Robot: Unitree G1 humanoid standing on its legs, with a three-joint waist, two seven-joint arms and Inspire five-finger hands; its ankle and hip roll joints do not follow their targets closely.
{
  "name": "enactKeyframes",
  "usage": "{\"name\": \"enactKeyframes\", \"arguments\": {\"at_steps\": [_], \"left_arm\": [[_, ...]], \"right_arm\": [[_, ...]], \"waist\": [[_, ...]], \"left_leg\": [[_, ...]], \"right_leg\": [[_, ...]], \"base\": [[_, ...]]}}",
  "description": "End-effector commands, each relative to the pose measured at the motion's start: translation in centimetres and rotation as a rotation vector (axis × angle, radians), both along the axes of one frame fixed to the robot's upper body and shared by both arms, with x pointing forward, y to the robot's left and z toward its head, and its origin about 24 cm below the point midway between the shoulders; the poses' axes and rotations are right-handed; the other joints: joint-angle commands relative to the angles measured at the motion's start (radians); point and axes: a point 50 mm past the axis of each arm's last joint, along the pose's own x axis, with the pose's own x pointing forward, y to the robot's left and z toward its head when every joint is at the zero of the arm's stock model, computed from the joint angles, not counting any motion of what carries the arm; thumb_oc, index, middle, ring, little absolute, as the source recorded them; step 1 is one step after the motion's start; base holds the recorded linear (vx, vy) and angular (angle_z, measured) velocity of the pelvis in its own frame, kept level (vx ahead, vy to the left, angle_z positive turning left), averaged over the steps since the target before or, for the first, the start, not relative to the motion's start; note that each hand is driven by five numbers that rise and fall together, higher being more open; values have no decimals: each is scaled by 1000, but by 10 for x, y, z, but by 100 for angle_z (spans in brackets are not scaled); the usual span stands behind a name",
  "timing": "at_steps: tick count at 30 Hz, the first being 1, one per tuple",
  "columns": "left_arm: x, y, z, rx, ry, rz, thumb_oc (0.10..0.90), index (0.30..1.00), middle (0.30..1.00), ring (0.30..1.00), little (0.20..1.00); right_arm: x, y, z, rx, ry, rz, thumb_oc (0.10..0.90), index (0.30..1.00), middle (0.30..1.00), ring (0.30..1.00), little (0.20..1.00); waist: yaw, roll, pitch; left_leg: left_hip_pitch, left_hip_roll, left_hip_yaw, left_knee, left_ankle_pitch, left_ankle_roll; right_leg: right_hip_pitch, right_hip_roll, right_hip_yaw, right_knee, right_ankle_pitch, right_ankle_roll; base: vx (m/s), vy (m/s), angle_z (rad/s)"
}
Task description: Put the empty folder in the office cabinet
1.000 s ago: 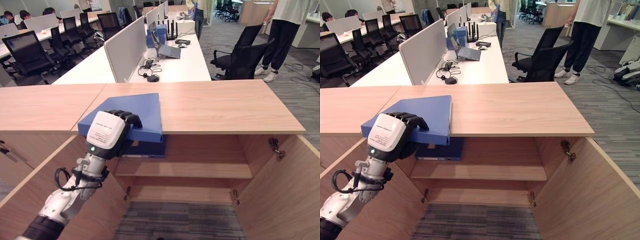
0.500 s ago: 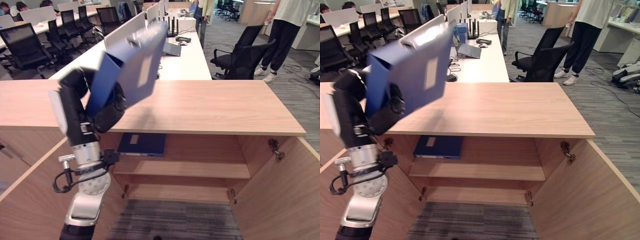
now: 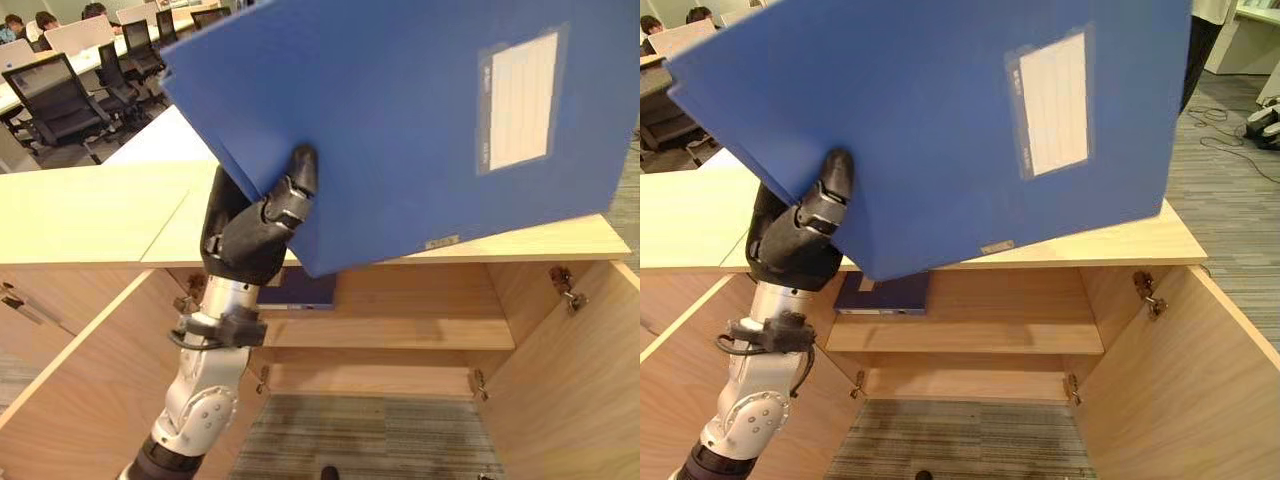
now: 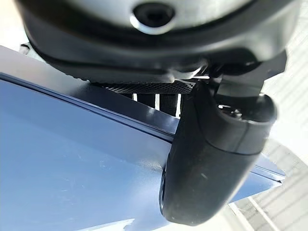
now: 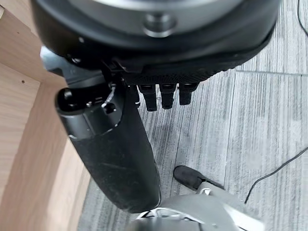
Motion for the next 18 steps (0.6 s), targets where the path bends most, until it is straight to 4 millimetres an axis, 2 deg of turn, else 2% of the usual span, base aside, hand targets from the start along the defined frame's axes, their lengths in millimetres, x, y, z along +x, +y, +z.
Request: {"name": "enactKeyframes", "arguments": {"at_steps": [1, 4, 5, 6, 7, 8, 9, 13, 14, 15, 16, 17, 18], "left_arm": [[-7, 13, 37, -34, -200, 27, 400, 300, 300, 300, 300], [0, 29, 16, -70, -77, 94, 400, 300, 300, 300, 300], [0, 29, 16, -70, -77, 94, 400, 300, 300, 300, 300], [2, 34, 9, -87, -34, 91, 400, 300, 300, 300, 300], [2, 34, 8, -88, -33, 91, 400, 300, 300, 300, 300], [4, 37, 4, -91, -6, 96, 400, 300, 300, 300, 300], [6, 41, -3, -112, 31, 106, 400, 300, 300, 300, 300], [7, 48, -16, -112, 92, 150, 400, 300, 300, 300, 300], [7, 48, -16, -113, 92, 150, 400, 300, 300, 300, 300], [8, 50, -24, -107, 130, 167, 400, 300, 300, 300, 300], [8, 50, -24, -107, 130, 167, 400, 300, 300, 300, 300], [8, 49, -29, -101, 152, 168, 400, 300, 300, 300, 300], [7, 49, -31, -91, 161, 167, 400, 300, 300, 300, 300]], "right_arm": [[26, 4, 4, 14, -67, -5, 800, 900, 900, 900, 900], [61, 13, 15, 148, -293, -185, 800, 900, 900, 900, 900], [61, 13, 15, 148, -293, -185, 800, 900, 900, 900, 900], [83, 22, 26, 243, -428, -229, 800, 900, 900, 900, 900], [83, 22, 26, 243, -427, -230, 800, 900, 900, 900, 900], [97, 28, 36, 331, -531, -283, 800, 900, 900, 900, 900], [116, 39, 53, 492, -688, -379, 800, 900, 900, 900, 900], [145, 58, 92, 761, -921, -451, 800, 900, 900, 900, 900], [144, 58, 91, 761, -920, -451, 800, 900, 900, 900, 900], [156, 72, 115, 908, -1021, -446, 800, 900, 900, 900, 900], [156, 72, 115, 908, -1021, -446, 800, 900, 900, 900, 900], [161, 78, 131, 997, -1085, -430, 800, 900, 900, 900, 900], [163, 85, 138, 1050, -1100, -413, 800, 900, 900, 900, 900]], "waist": [[4, -44, 0], [1, -43, 1], [1, -43, 0], [-1, -43, 2], [-1, -43, 2], [-3, -43, 2], [-6, -43, 4], [-8, -45, 0], [-8, -45, 0], [-7, -47, -1], [-7, -47, -2], [-9, -48, -4], [-10, -49, -4]], "left_leg": [[142, 26, -53, -1, -207, -38], [143, 22, -46, -1, -207, -36], [143, 22, -46, -1, -207, -36], [142, 21, -41, -1, -206, -36], [143, 21, -41, -1, -206, -36], [143, 20, -39, -1, -206, -36], [143, 19, -36, -1, -204, -36], [144, 19, -27, -1, -204, -36], [144, 19, -27, -1, -205, -36], [144, 19, -23, -1, -203, -35], [144, 19, -23, -1, -203, -35], [143, 19, -21, -1, -203, -35], [143, 19, -19, -1, -202, -35]], "right_leg": [[2, -80, 84, -1, -43, 90], [-3, -84, 92, -1, -36, 92], [-3, -84, 92, -1, -36, 92], [-6, -83, 95, -1, -33, 92], [-6, -83, 96, -1, -33, 92], [-8, -83, 98, -1, -31, 93], [-10, -84, 100, -1, -27, 93], [-14, -86, 103, -1, -25, 95], [-13, -86, 104, -1, -25, 95], [-15, -87, 105, -1, -24, 95], [-15, -87, 105, -1, -24, 95], [-18, -88, 106, -1, -22, 96], [-20, -88, 106, -1, -21, 96]], "base": [[13, 47, -2], [-1, 38, -4], [-8, 27, -14], [-4, 17, -18], [-5, 28, -19], [-9, 27, -10], [-10, 33, -4], [-3, 26, -3], [0, 0, 0], [0, 0, 0], [-5, 16, -5], [-2, 13, -5], [-3, 18, -6]]}}
